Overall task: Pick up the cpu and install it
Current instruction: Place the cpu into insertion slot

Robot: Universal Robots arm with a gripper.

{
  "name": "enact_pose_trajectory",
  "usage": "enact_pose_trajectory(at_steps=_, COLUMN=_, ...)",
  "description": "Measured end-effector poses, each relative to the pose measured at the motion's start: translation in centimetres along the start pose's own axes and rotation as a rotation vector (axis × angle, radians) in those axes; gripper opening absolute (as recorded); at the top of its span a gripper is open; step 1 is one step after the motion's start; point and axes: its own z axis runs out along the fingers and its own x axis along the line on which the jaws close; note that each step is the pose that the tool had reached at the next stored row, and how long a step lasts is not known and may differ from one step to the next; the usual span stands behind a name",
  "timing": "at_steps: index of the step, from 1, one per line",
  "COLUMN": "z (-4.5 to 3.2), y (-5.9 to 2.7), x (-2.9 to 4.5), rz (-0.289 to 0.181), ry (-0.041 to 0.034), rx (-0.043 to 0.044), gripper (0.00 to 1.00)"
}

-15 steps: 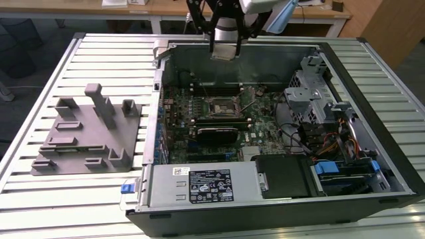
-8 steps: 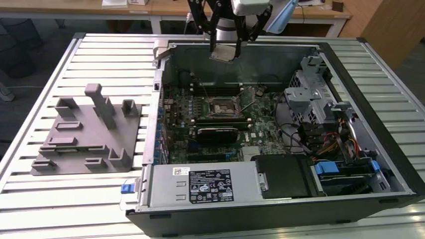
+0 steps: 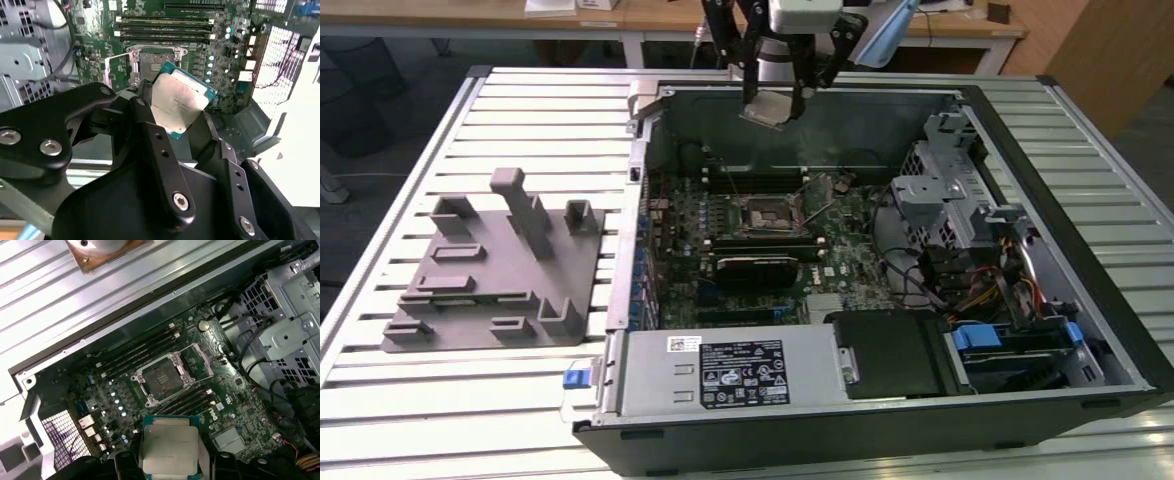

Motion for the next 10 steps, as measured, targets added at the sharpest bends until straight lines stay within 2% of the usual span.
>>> enact_pose_trajectory(at_steps=10, z=0.25, y=-0.01, x=0.0, rz=0.182, ry=-0.0082, rx=0.0007, gripper=0.53)
